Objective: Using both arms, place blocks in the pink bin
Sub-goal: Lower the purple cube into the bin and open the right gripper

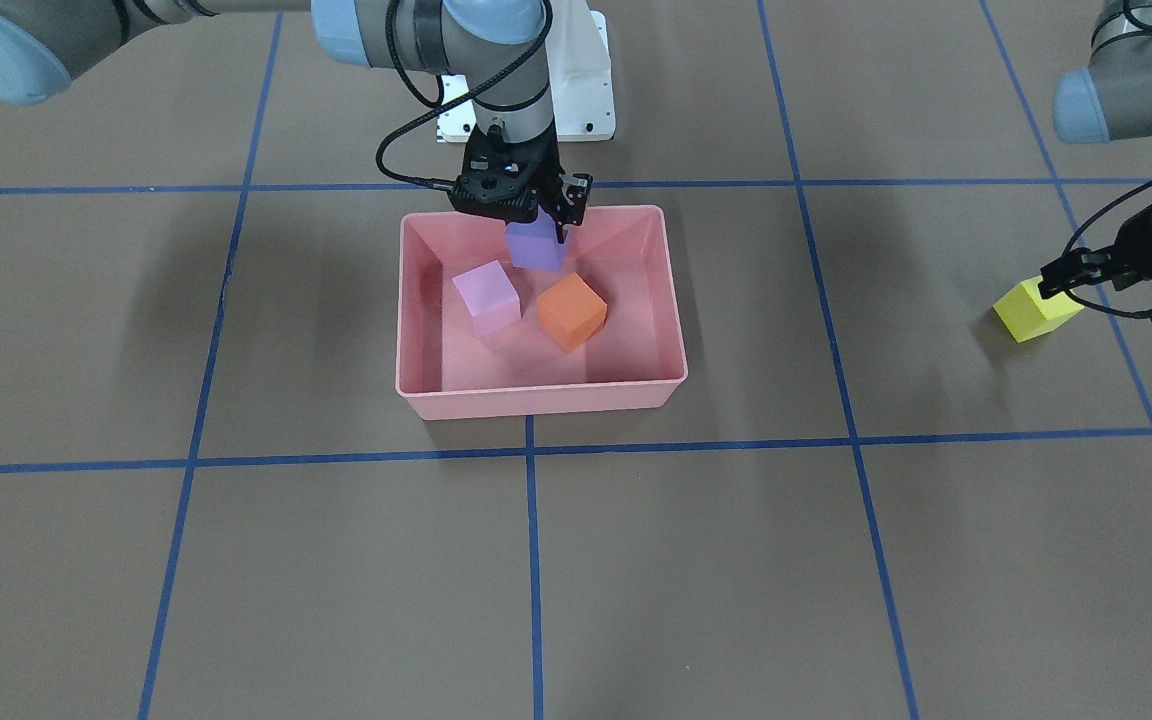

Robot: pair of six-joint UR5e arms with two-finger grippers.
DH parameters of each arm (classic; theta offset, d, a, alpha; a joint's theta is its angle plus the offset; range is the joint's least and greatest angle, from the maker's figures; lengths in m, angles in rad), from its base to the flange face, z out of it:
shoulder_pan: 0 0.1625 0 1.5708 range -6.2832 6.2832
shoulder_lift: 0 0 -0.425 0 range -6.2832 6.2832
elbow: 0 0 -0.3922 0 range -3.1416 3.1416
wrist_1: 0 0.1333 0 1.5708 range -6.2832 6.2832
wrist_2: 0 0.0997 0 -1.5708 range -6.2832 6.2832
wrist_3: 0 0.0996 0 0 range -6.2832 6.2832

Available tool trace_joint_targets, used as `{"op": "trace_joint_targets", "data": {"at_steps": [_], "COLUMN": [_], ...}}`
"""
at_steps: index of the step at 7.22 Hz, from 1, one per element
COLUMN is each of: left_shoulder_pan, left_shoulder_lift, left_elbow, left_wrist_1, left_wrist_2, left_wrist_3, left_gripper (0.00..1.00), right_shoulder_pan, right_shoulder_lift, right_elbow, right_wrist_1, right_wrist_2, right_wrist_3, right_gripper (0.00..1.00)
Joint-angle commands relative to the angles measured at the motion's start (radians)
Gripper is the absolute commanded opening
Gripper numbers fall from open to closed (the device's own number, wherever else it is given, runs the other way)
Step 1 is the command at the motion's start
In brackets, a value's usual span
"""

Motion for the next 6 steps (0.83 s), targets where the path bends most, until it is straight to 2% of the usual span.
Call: {"op": "trace_joint_targets", "data": {"at_steps": [1,2,3,4,6], "left_shoulder_pan": [0.004,0.006,0.006,0.007,0.007], "left_shoulder_lift": [-0.002,-0.005,-0.005,-0.002,-0.002], "left_elbow": [0.031,0.035,0.053,0.083,0.113], "left_wrist_1": [-0.021,-0.031,-0.053,-0.097,-0.139], "left_wrist_2": [-0.001,-0.001,-0.002,-0.002,-0.002], "left_wrist_3": [-0.033,-0.066,-0.072,-0.076,-0.08], "left_gripper": [0.99,0.99,0.99,0.99,0.99], "right_shoulder_pan": [-0.003,-0.004,-0.003,-0.003,0.034], "right_shoulder_lift": [-0.008,-0.008,-0.011,-0.011,-0.057], "right_elbow": [-0.005,-0.003,0.006,0.011,0.105], "right_wrist_1": [-0.001,-0.001,-0.002,-0.004,-0.009], "right_wrist_2": [-0.001,-0.001,-0.001,-0.001,0.01], "right_wrist_3": [0.0,0.0,-0.001,-0.001,-0.004], "right_gripper": [0.8,0.93,0.99,0.99,0.99]}}
